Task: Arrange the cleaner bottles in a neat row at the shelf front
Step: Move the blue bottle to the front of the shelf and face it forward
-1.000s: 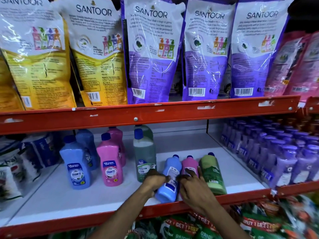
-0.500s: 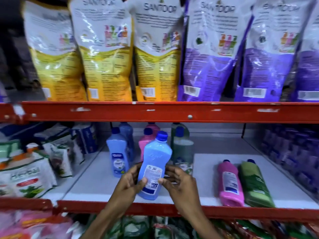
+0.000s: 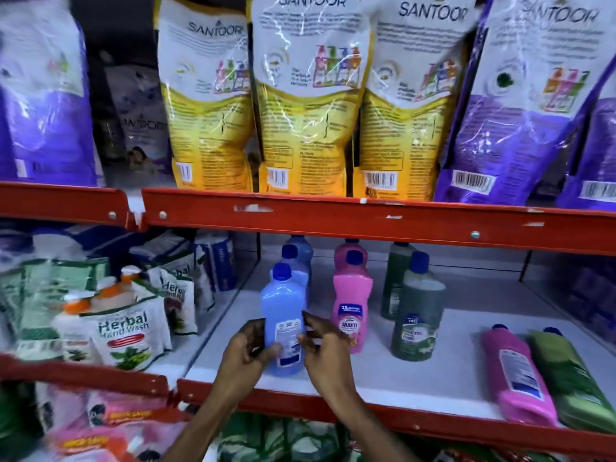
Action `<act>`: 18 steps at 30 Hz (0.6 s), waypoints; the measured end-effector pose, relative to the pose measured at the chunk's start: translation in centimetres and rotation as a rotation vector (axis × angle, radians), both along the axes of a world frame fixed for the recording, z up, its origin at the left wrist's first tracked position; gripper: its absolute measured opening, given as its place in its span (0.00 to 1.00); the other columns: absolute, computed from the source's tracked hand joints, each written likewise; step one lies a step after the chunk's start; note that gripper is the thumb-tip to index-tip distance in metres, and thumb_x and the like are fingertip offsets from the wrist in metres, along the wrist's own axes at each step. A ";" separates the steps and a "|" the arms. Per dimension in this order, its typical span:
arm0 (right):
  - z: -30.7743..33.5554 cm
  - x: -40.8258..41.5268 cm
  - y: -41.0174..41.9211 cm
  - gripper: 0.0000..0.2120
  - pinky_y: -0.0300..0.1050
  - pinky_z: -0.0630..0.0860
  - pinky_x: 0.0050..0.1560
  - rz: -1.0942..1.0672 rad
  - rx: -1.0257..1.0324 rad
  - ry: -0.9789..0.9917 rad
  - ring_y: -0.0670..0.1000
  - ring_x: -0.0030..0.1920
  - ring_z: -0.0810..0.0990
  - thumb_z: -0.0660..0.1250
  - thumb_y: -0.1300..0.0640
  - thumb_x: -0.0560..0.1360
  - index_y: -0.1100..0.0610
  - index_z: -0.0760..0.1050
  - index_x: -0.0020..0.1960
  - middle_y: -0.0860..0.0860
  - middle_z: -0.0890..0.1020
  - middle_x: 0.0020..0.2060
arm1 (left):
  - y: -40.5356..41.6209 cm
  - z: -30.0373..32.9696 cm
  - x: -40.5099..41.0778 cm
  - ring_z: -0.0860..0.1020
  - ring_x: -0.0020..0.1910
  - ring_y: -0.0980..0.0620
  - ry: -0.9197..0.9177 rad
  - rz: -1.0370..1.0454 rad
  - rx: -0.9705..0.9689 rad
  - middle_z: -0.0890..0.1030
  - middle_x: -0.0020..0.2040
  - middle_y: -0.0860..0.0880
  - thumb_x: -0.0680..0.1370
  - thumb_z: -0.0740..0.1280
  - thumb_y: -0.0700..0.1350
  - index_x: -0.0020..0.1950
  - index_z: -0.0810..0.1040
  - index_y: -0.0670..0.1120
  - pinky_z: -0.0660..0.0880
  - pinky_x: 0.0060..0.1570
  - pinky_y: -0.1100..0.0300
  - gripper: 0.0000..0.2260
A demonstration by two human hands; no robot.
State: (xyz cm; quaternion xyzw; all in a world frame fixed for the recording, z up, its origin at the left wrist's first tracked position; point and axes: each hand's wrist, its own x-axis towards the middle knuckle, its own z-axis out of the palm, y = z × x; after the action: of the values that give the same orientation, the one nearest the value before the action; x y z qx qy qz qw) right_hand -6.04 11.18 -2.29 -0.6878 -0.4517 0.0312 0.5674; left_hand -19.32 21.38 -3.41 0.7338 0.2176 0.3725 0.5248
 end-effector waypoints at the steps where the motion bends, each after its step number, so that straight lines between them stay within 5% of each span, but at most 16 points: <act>1: -0.2 0.0 0.0 0.19 0.37 0.81 0.48 -0.017 0.012 0.010 0.47 0.48 0.84 0.67 0.68 0.74 0.53 0.78 0.62 0.49 0.84 0.53 | 0.1 0.0 -0.1 0.83 0.55 0.53 0.005 0.001 -0.005 0.84 0.55 0.47 0.76 0.70 0.40 0.59 0.77 0.44 0.80 0.56 0.49 0.12; 4: -0.2 -0.4 -0.3 0.20 0.35 0.81 0.41 -0.027 0.009 0.071 0.45 0.41 0.85 0.66 0.68 0.73 0.48 0.77 0.58 0.48 0.84 0.46 | 0.2 -0.2 -0.4 0.80 0.46 0.58 0.012 -0.031 -0.066 0.81 0.48 0.46 0.76 0.64 0.39 0.51 0.73 0.36 0.74 0.51 0.54 0.06; 6: -0.4 -0.4 -0.5 0.21 0.41 0.83 0.43 0.015 0.003 0.087 0.44 0.44 0.84 0.65 0.69 0.70 0.44 0.75 0.52 0.48 0.84 0.47 | 0.3 -0.1 -0.3 0.77 0.43 0.55 0.022 -0.052 -0.061 0.78 0.43 0.48 0.78 0.62 0.33 0.46 0.70 0.37 0.72 0.49 0.54 0.01; 9: -1.0 -0.6 -0.9 0.22 0.40 0.82 0.51 0.167 -0.054 0.106 0.45 0.52 0.84 0.66 0.67 0.67 0.49 0.74 0.57 0.46 0.84 0.52 | 0.9 -0.4 -0.1 0.76 0.41 0.54 0.035 -0.053 -0.005 0.77 0.38 0.55 0.74 0.64 0.36 0.46 0.70 0.43 0.72 0.44 0.54 0.05; 13: -0.7 -0.8 -1.0 0.23 0.39 0.79 0.57 0.209 -0.078 0.082 0.44 0.57 0.82 0.68 0.64 0.71 0.47 0.74 0.63 0.44 0.83 0.57 | 0.3 -0.3 -1.3 0.83 0.53 0.56 0.001 0.007 0.046 0.82 0.54 0.56 0.72 0.74 0.41 0.59 0.71 0.52 0.81 0.50 0.58 0.20; 18: -1.0 0.7 -0.6 0.24 0.28 0.76 0.53 0.203 -0.155 0.060 0.33 0.56 0.79 0.68 0.67 0.75 0.53 0.71 0.69 0.46 0.81 0.59 | -1.0 -0.2 -0.7 0.84 0.50 0.51 -0.016 0.140 0.096 0.81 0.55 0.54 0.70 0.77 0.40 0.57 0.70 0.64 0.83 0.43 0.61 0.26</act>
State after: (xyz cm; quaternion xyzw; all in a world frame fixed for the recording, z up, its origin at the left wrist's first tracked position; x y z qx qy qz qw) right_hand -5.36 10.55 -3.26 -0.6790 -0.4981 0.1440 0.5197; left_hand -19.98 20.40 -3.65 0.7381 0.2458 0.4242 0.4636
